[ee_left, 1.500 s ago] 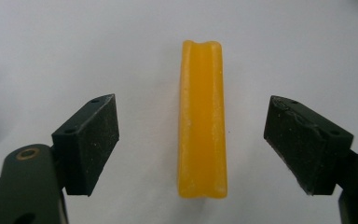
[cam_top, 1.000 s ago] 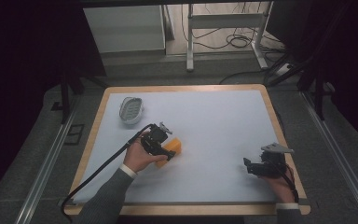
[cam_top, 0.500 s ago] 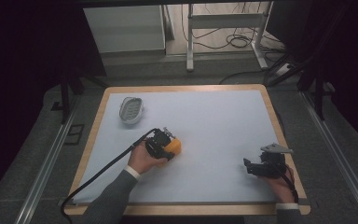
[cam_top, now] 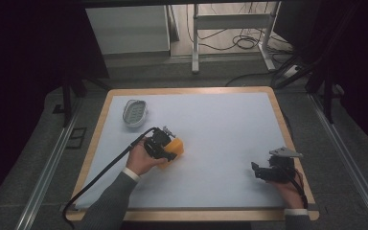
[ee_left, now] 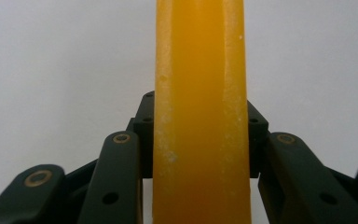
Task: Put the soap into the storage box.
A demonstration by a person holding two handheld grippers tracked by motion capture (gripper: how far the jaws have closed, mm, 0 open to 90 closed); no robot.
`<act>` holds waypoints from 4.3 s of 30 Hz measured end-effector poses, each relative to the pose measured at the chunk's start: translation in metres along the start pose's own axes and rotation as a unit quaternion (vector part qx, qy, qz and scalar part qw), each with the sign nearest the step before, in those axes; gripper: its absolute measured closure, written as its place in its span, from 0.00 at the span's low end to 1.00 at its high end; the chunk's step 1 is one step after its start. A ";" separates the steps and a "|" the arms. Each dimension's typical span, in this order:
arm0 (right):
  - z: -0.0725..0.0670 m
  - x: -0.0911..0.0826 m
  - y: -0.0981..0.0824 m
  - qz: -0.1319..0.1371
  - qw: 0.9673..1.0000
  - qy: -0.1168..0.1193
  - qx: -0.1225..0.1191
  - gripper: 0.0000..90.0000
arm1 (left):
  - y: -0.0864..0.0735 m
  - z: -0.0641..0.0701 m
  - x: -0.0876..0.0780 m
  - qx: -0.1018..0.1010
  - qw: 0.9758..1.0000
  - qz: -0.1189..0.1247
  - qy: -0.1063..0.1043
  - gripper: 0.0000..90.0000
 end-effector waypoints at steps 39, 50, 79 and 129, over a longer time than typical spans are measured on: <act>0.002 -0.001 0.000 0.005 1.000 -0.002 0.000 0.11 | 0.000 -0.037 -0.042 -0.024 0.999 0.034 0.009 0.68; 0.002 -0.002 0.000 0.005 1.000 -0.003 -0.001 0.11 | -0.001 -0.046 -0.050 -0.029 0.999 0.039 0.015 0.68; 0.006 -0.002 0.000 0.005 1.000 -0.009 0.006 0.11 | 0.003 -0.080 -0.070 -0.068 0.996 0.051 0.025 0.68; 0.006 -0.002 -0.001 0.003 1.000 -0.008 0.006 0.11 | 0.007 -0.149 -0.090 -0.151 0.986 0.060 0.032 0.68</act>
Point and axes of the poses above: each handheld gripper's, and its own axes: x roughly forward along the jaws, y roughly out of its top, z roughly to its right, the point moved 10 cm from there along x, roughly forward along the jaws, and after that the axes turned 14 degrees about -z, right-handed, at the moved point
